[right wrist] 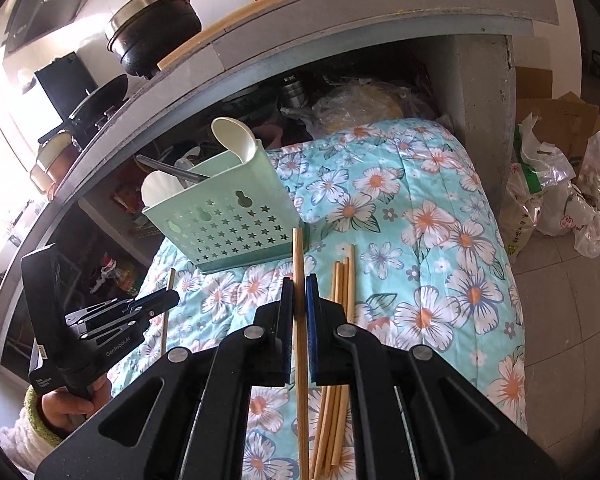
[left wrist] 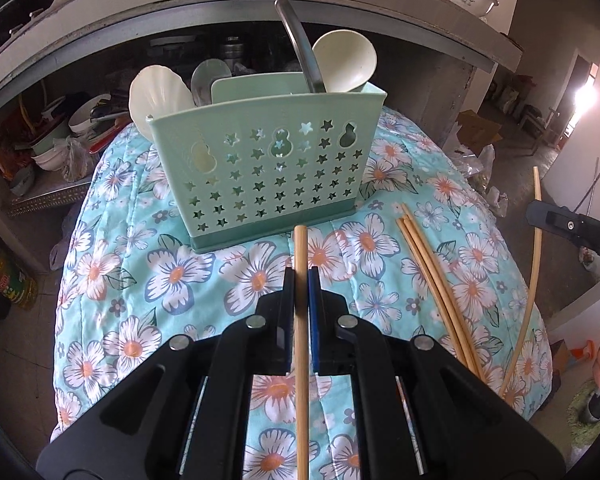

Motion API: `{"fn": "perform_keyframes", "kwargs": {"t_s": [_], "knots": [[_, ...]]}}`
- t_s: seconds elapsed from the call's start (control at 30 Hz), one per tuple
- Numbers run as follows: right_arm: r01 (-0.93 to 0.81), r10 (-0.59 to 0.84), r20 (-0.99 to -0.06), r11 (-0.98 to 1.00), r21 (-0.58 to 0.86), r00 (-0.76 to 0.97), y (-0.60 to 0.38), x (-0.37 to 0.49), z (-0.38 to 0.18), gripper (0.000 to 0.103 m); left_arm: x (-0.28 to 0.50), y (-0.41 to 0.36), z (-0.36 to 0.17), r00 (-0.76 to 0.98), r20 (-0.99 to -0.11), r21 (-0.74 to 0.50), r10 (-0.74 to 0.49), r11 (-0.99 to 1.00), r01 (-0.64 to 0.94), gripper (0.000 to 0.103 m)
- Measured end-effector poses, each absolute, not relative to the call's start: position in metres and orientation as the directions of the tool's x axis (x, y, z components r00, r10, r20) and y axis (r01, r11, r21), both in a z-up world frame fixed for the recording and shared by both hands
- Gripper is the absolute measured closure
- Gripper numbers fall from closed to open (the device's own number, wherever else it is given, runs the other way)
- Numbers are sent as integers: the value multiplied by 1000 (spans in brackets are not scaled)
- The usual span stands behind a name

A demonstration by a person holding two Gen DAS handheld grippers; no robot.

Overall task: Organize utensils
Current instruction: 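Lift the chopstick into the green holder and open the left tool while the right lifts its chopsticks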

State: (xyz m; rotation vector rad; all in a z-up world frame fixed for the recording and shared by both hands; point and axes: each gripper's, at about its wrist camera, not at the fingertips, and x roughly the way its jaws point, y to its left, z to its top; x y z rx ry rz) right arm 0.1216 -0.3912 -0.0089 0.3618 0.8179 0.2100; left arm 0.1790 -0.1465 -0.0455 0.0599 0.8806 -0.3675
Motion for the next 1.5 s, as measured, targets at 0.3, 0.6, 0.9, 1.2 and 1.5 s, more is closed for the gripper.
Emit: {"fn": "perform_keyframes", "kwargs": {"t_s": [0.3, 0.6, 0.9, 1.2, 1.5], "knots": [[-118, 346, -625, 919, 377, 700, -367, 115, 19, 96, 169, -128, -27, 617, -727, -113, -302, 939, 326, 97], [-170, 371, -571, 912, 374, 732, -356, 112, 45, 97, 176, -77, 51, 749, -544, -221, -378, 926, 307, 97], [-189, 383, -562, 908, 373, 733, -353, 117, 49, 97, 223, -35, 118, 859, -298, -418, -418, 866, 276, 97], [-172, 373, -587, 913, 370, 718, -360, 129, 45, 97, 282, -37, 123, 923, -214, -471, -319, 862, 189, 97], [-148, 365, -614, 915, 375, 700, -370, 142, 35, 97, 328, -52, 93, 926, -253, -453, -280, 880, 143, 97]]}}
